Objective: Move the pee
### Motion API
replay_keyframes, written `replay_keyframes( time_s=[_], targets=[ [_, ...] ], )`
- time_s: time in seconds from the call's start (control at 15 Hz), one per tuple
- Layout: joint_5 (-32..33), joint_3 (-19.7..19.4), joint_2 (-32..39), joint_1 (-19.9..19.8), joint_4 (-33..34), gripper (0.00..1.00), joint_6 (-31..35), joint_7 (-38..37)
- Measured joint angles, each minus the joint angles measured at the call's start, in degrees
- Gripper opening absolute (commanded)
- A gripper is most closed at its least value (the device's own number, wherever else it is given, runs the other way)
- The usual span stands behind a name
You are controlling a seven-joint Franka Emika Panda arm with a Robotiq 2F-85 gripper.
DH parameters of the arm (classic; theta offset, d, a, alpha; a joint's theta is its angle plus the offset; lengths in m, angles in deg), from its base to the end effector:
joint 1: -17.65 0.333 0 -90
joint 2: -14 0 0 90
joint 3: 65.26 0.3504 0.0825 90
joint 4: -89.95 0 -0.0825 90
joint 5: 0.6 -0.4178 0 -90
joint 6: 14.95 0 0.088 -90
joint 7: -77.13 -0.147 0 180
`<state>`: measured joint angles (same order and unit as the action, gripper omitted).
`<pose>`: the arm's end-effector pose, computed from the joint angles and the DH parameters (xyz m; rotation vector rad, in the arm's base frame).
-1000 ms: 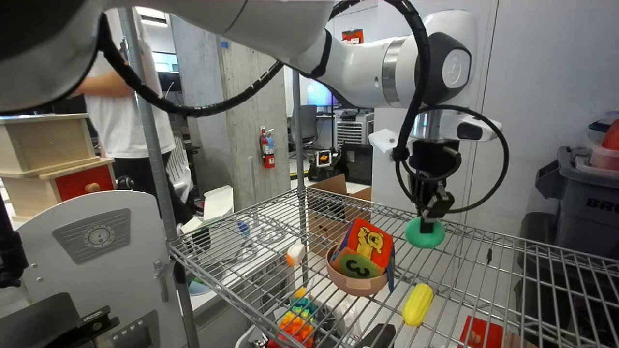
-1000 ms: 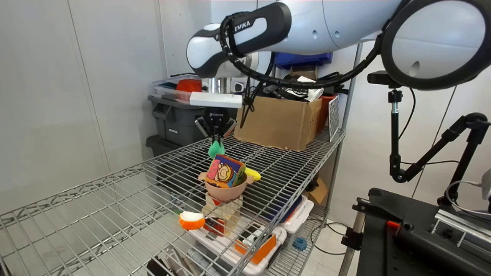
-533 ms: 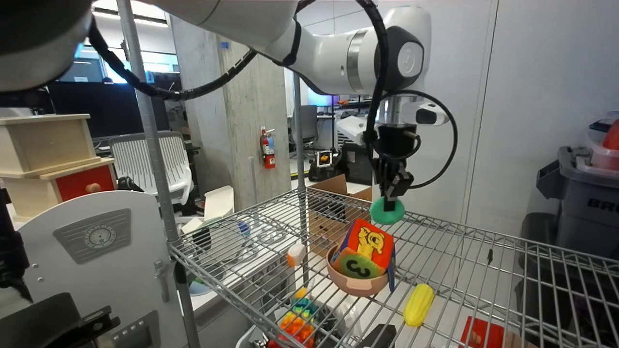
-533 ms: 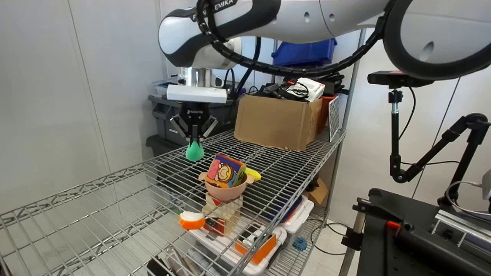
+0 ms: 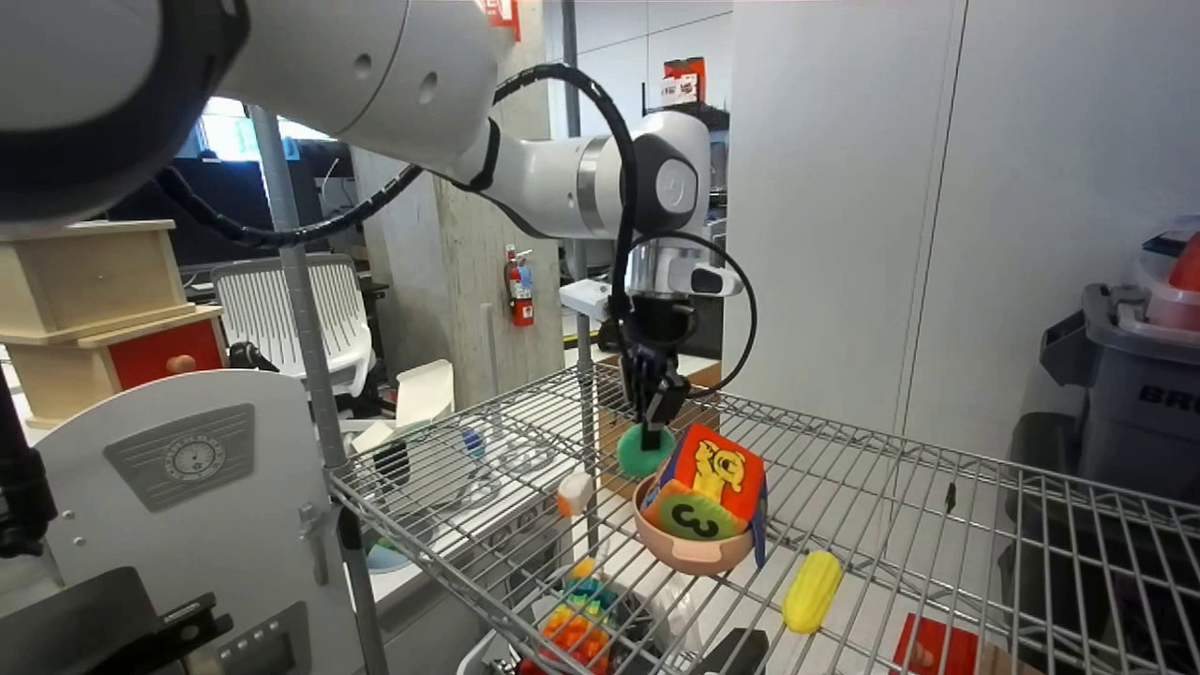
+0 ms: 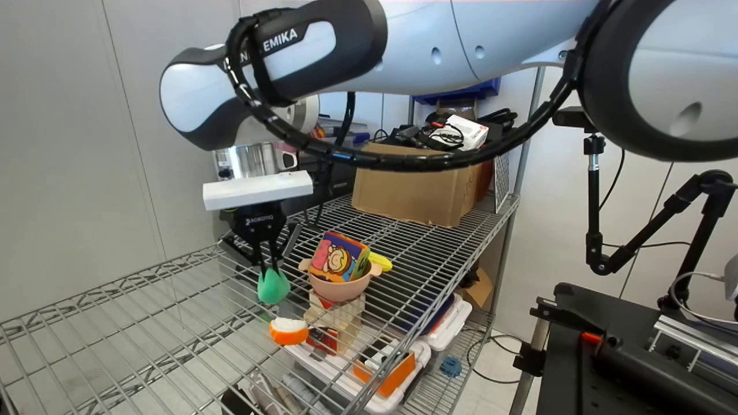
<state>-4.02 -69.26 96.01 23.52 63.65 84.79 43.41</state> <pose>0.8435 0.0693 0.0892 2.9729 -0.7836 -0.2100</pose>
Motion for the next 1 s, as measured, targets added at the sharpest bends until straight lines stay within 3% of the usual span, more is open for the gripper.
replay_keyframes(
  time_s=[0.13, 0.2, 0.33, 0.8, 1.0],
  targets=[
    [1.2, -0.08, 1.21, 1.44, 0.03, 0.04, -0.32, 0.09],
    [2.01, -0.25, 1.45, 1.99, 0.21, 0.39, -0.45, 0.12],
    [3.14, -0.42, 1.38, 2.56, 0.36, 0.47, -1.21, 0.42],
    [4.06, -0.6, 1.38, 2.54, 0.3, 0.98, -1.96, 2.63],
    [4.16, -0.81, 1.38, 2.53, 0.33, 1.0, -1.96, 3.68]
  ],
)
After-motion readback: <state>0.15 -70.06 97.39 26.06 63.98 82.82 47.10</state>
